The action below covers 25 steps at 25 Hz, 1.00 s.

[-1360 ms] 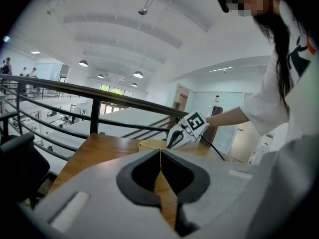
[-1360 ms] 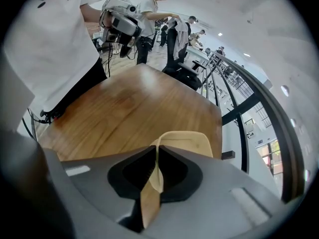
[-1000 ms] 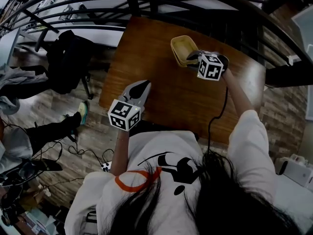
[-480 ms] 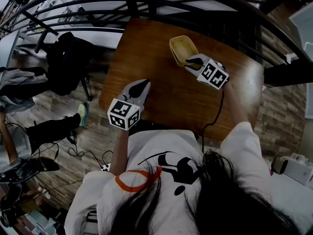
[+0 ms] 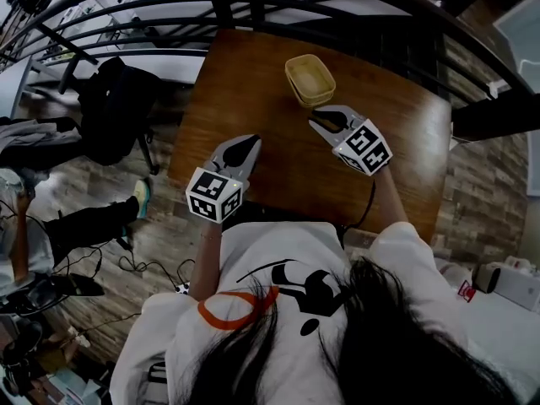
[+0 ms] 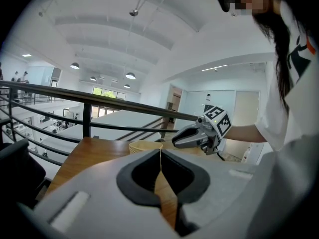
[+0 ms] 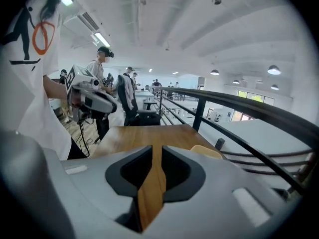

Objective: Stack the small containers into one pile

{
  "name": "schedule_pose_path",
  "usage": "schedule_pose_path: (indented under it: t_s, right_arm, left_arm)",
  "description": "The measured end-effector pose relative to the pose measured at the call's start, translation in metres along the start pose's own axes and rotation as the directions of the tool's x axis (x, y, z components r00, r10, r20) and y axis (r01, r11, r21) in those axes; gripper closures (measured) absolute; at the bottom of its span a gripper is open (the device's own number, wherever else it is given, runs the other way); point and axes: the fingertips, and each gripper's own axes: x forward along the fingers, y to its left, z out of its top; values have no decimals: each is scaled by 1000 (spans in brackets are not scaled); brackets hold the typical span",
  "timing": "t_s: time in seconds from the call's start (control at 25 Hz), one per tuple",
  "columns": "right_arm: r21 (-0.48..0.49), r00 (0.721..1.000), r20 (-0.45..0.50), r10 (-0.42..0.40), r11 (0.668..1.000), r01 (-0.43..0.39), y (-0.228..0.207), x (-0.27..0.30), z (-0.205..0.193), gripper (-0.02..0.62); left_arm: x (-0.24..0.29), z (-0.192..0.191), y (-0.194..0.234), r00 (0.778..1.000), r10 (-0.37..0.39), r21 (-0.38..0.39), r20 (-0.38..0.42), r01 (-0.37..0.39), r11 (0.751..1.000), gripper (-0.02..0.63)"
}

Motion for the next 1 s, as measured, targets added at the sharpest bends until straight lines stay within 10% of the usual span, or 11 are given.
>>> schedule_pose_path:
  t_s: [1.0]
  right_arm:
    - [300, 974, 161, -161, 948, 107, 179, -9, 35, 561]
  left_arm:
    - [-101, -28, -51, 991, -136, 88, -4, 135, 987, 606]
